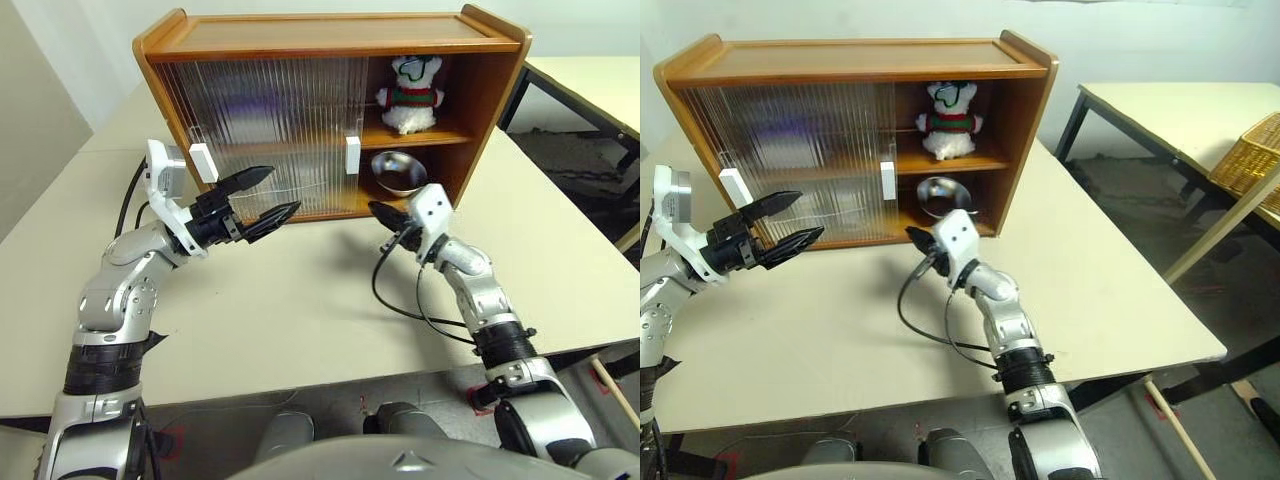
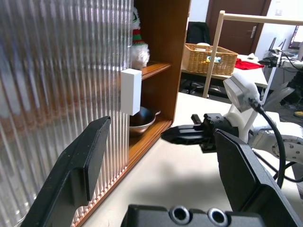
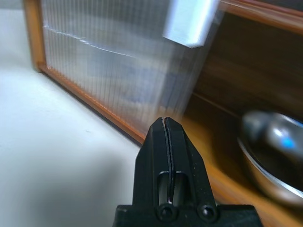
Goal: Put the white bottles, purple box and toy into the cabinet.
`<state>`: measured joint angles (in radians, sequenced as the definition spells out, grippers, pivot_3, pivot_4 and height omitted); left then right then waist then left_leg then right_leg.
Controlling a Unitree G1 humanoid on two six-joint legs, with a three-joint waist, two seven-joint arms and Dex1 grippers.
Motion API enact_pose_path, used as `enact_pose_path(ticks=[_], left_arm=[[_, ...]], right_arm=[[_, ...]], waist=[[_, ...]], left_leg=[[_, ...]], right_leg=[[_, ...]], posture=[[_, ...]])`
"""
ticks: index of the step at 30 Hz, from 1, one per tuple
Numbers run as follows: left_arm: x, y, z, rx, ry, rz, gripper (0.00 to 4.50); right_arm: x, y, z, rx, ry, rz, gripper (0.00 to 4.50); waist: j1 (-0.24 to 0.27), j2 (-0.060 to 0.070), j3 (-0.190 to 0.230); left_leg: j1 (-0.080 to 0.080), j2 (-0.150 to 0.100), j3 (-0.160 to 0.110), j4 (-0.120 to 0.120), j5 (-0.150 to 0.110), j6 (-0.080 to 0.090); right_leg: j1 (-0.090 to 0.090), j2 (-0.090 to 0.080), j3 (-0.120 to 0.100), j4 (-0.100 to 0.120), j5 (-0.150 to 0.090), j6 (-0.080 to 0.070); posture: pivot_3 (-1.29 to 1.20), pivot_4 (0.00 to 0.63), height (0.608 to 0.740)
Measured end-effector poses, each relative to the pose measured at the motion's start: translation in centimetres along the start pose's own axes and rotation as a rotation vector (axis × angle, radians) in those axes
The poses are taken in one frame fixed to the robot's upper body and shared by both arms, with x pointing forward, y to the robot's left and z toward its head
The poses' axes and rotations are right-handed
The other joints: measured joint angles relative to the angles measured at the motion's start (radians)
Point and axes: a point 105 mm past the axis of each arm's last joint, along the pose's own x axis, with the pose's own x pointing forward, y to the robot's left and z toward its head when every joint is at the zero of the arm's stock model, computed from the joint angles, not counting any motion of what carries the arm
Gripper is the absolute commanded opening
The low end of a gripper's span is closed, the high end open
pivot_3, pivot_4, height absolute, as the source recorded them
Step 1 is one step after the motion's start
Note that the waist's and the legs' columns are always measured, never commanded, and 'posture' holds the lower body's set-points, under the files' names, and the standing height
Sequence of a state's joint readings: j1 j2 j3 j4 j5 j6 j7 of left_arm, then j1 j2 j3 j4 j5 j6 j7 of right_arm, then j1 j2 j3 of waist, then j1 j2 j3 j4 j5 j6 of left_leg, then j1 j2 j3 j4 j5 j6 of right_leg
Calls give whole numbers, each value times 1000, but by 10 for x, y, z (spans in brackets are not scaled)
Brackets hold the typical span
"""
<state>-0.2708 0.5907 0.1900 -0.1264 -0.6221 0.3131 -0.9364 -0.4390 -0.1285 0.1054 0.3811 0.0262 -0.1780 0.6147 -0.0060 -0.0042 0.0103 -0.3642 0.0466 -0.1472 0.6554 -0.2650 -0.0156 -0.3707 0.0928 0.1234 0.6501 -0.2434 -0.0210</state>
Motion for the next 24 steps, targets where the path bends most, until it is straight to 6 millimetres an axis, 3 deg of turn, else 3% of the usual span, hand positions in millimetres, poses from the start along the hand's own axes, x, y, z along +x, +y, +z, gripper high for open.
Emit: enact_pose_path(ticks=[5, 9, 24], left_arm=[[0, 0, 0, 2, 0, 10, 4500], [-1, -1, 0, 6, 5, 13, 4500], [-2, 0, 0, 8, 8, 20, 4500]], right_arm=[[42, 17, 40, 2, -110, -13, 38], [56, 14, 54, -12, -136, -48, 38], [58, 0, 50, -94, -95, -212, 38]], waist=[[-1, 0, 0], [11, -1, 0], [16, -1, -1]], left_leg=[[-2, 1, 0, -3, 0, 0], [-3, 1, 0, -5, 0, 0], [-4, 2, 1, -11, 0, 0]], right_leg=[[-5, 0, -1, 0, 1, -1], [-6, -1, -1, 0, -1, -4], [-12, -2, -2, 2, -1, -6]], posture=[[41, 0, 740], [45, 0, 740], [33, 0, 740]])
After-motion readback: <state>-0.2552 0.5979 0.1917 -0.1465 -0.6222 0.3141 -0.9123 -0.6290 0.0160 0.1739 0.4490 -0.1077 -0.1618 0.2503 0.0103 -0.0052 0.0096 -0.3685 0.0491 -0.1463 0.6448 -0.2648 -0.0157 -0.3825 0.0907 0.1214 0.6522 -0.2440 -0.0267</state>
